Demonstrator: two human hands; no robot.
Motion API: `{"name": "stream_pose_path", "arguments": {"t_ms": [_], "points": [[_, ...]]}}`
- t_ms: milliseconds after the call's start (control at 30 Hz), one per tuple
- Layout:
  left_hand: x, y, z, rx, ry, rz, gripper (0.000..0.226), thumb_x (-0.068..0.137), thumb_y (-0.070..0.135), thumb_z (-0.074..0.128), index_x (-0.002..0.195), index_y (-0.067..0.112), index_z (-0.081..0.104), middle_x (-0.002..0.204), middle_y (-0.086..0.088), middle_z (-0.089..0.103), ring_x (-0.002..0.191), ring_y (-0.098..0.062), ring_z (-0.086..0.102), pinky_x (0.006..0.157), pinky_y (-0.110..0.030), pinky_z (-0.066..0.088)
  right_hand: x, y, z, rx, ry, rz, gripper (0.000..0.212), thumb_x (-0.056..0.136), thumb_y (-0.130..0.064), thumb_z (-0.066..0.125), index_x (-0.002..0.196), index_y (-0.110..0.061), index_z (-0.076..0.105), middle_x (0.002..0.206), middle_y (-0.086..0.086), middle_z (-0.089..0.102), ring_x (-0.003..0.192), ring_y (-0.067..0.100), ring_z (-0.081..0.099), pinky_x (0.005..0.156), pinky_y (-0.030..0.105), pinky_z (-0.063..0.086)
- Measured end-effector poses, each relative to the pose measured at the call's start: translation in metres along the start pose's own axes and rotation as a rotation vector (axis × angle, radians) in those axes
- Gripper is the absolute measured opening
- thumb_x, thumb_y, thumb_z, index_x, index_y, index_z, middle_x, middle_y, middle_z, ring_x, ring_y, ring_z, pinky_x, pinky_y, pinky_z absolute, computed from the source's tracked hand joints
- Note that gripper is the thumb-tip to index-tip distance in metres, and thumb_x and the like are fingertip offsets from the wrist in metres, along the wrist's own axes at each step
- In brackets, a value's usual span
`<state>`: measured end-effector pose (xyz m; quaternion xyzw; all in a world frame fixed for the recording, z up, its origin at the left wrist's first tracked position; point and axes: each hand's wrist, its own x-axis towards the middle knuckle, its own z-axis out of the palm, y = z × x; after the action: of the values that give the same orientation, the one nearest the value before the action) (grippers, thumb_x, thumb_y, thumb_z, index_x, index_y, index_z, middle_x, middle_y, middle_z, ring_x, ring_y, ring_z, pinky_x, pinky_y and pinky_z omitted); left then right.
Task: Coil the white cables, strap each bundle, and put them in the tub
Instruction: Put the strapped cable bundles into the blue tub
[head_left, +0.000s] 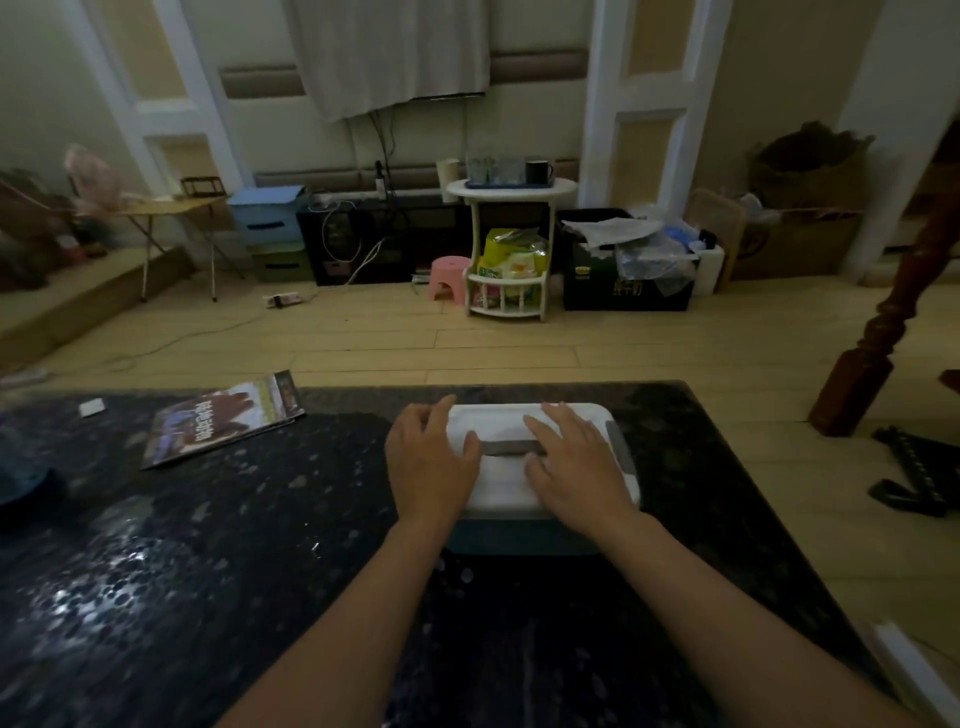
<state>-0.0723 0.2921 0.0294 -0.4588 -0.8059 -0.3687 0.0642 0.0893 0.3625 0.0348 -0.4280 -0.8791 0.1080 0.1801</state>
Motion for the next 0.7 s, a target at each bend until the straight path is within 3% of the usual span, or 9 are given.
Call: {"name": "stream_pose_path", "arguments": {"t_ms": [100,167,267,367,433,600,700], "points": [[-0.003,-0.024,-0.002,-0.034,-0.202,-0.185,0.087,0.083,0.057,0.066,0.153,0.021,0.030,0.146,-0.010,0.035,0.132,-0.028,0.041,0.109,-0.043,0.039,0.011,-0.002,0.014,-0.059,-0.144,-0.056,0.061,0.102,-0.053,0.035,0.157,-0.031,0.022,0.166,-0.003,0.016,0.153,0.015,0.008,0.124,0.038,0.000],[-0.004,-0.030,-0.001,-0.215,-0.337,-0.402,0.105,0.079,0.061,0.069,0.158,0.017,0.015,0.157,-0.013,0.024,0.138,-0.031,0.038,0.107,-0.043,0.041,0.012,0.001,0.019,-0.096,-0.161,-0.078,0.060,0.102,-0.055,0.030,0.157,-0.033,0.021,0.166,-0.004,0.017,0.153,0.014,0.010,0.125,0.039,0.001],[-0.005,-0.030,0.005,-0.512,-0.361,-0.655,0.115,0.073,0.054,0.080,0.157,0.008,0.016,0.155,-0.015,0.036,0.134,-0.032,0.045,0.107,-0.042,0.044,0.009,0.004,0.020,-0.100,-0.163,-0.088,0.060,0.102,-0.056,0.027,0.157,-0.034,0.020,0.165,-0.004,0.018,0.152,0.013,0.011,0.126,0.039,0.002],[-0.006,-0.030,0.007,-0.559,-0.254,-0.631,0.095,0.068,0.049,0.085,0.144,0.009,0.044,0.136,-0.010,0.058,0.114,-0.026,0.060,0.095,-0.043,0.053,0.011,0.003,0.020,-0.119,-0.165,-0.085,0.060,0.102,-0.055,0.027,0.157,-0.034,0.019,0.166,-0.004,0.018,0.152,0.013,0.011,0.126,0.038,0.002],[-0.009,-0.027,0.004,-0.541,-0.206,-0.537,0.078,0.072,0.042,0.085,0.137,0.014,0.052,0.130,-0.005,0.061,0.108,-0.020,0.060,0.090,-0.035,0.052,0.011,0.003,0.019,-0.125,-0.176,-0.077,0.060,0.102,-0.055,0.026,0.158,-0.034,0.018,0.166,-0.005,0.017,0.153,0.013,0.010,0.125,0.037,0.001],[-0.012,-0.022,0.000,-0.439,-0.161,-0.422,0.077,0.079,0.037,0.081,0.145,0.016,0.048,0.141,-0.002,0.055,0.125,-0.018,0.053,0.091,-0.022,0.039,0.010,0.002,0.021,-0.130,-0.179,-0.068,0.060,0.102,-0.056,0.027,0.158,-0.036,0.017,0.167,-0.005,0.016,0.153,0.013,0.009,0.124,0.037,0.000],[-0.010,-0.025,-0.001,-0.377,-0.187,-0.406,0.081,0.079,0.043,0.079,0.148,0.018,0.046,0.145,-0.002,0.053,0.131,-0.020,0.048,0.100,-0.027,0.041,0.011,0.002,0.021,-0.126,-0.186,-0.067,0.060,0.102,-0.056,0.027,0.158,-0.035,0.017,0.167,-0.005,0.016,0.153,0.013,0.010,0.125,0.037,0.001]]}}
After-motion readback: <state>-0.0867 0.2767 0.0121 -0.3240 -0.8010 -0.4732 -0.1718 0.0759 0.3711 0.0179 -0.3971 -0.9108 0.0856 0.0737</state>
